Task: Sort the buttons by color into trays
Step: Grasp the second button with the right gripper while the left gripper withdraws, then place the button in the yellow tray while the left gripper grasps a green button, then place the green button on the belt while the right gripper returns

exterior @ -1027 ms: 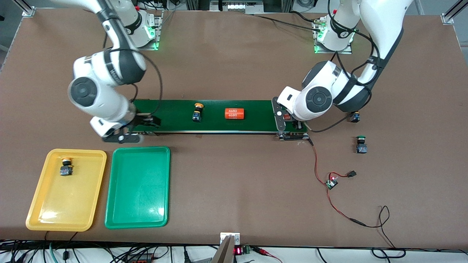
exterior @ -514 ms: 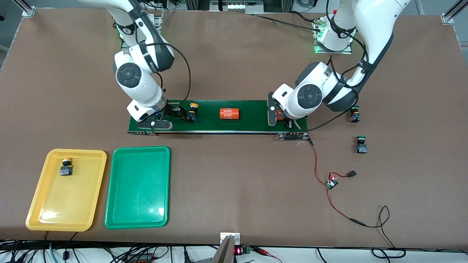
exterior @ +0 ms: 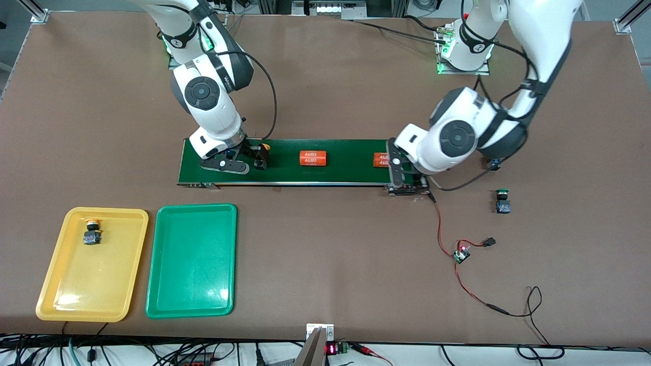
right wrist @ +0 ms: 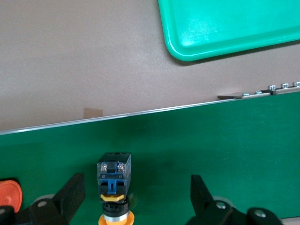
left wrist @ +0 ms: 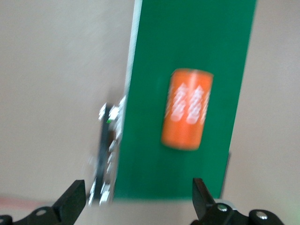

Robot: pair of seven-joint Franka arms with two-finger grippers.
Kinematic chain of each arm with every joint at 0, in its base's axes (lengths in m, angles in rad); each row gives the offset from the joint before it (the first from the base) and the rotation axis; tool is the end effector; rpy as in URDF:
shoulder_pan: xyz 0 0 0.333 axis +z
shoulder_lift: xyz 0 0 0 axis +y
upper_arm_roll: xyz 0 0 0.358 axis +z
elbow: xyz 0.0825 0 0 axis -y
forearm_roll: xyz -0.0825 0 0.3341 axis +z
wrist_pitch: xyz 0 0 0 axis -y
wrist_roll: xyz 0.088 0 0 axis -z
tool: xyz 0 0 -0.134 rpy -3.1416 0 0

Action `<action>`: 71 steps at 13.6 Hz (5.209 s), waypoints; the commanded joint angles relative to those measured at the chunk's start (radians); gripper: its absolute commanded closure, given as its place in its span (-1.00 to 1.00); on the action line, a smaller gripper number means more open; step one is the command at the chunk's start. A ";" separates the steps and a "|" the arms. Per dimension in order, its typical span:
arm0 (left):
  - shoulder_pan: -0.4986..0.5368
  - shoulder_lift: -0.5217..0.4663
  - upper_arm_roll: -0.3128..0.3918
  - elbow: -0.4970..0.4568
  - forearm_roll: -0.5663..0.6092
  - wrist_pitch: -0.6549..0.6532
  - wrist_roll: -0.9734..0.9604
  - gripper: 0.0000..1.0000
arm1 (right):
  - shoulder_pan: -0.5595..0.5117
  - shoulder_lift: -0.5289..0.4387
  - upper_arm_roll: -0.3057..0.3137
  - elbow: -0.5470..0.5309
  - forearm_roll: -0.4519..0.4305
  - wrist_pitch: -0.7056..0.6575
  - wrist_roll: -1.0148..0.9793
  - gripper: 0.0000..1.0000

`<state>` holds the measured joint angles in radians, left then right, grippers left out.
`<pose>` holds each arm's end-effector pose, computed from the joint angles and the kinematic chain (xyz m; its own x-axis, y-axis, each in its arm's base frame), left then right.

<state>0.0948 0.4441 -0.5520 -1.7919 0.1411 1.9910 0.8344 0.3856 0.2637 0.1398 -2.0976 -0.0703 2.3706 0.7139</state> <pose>0.5523 -0.2213 0.3605 0.2280 -0.9731 -0.0326 -0.9524 -0.2298 0.2004 0.4835 0.2743 0.3459 0.9896 -0.1428 0.0180 -0.1429 -0.9897 0.0020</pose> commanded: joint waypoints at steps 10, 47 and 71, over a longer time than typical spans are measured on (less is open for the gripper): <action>0.011 -0.033 0.352 0.060 -0.008 -0.084 -0.648 -1.00 | -0.005 0.075 0.000 -0.015 -0.063 0.059 0.012 0.44; -0.012 -0.041 0.080 -0.096 -0.106 0.063 -1.232 0.61 | -0.603 0.485 -0.108 0.547 -0.048 0.052 -1.035 -0.80; -0.020 -0.047 0.182 0.052 0.000 -0.178 -1.165 -1.00 | -0.404 -0.182 0.254 -0.038 -0.028 -0.169 -0.191 -1.00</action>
<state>0.0685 0.4029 -0.4262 -1.7418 0.1103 1.8420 -0.4383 -0.0380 0.0751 0.3869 -2.1192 -0.1103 2.1668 0.4972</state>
